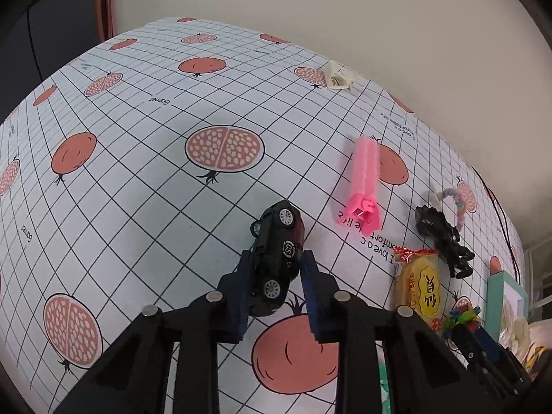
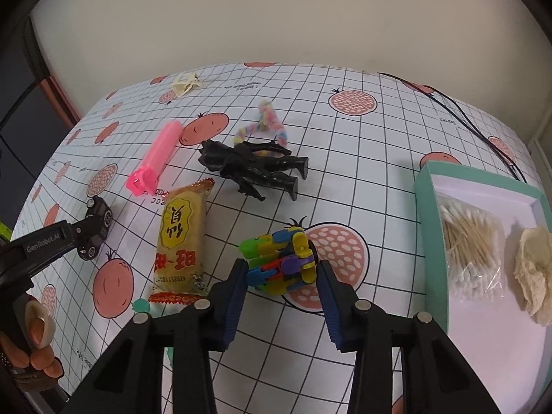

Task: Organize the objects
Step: 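Close the left gripper on the black toy car while the right grasps the block toy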

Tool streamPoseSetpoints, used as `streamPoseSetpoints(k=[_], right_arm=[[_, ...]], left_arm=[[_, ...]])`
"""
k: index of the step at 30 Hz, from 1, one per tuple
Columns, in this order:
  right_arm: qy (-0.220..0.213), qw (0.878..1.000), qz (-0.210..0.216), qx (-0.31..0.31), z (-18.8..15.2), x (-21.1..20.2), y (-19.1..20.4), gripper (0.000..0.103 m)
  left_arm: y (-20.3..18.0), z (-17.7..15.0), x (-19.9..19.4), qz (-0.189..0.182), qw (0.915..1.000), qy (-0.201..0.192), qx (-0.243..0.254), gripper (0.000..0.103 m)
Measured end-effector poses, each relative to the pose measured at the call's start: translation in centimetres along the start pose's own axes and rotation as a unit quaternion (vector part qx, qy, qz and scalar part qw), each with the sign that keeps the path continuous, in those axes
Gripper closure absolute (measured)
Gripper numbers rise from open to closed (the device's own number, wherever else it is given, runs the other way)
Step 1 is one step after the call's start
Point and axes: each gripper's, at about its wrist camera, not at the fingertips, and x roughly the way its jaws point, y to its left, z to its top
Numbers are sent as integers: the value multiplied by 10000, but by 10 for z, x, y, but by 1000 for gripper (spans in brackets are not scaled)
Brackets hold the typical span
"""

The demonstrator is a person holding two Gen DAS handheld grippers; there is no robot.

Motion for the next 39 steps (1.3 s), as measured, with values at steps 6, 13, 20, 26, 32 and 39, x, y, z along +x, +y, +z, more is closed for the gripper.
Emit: streamPoseSetpoints(k=[6,13,20,26,32,39], right_arm=[[-56,9999,31,85,1,-6,-5,61],[-162,9997,141,146,1,-17,-9,70],[-170,9995,171,180,-1,-23,-14,88],[-168,9995,212,188,0,-23,-14,89],[-159,9994,252,150,1,-20,-10,89],[-170,9995,246,126,1,-19,-8,89]], left_arm=[[-1,0,-4,-26,10000,-79,17,80],[-1,4,-16,-113,9995,-286,-52,83],[-3,5,-24,-159,9991,-383,-40,86],[-5,3,-27,-164,9990,-405,-22,87],[-7,2,-27,-189,9992,-364,-16,87],[-6,2,-27,-209,9992,-349,-24,87]])
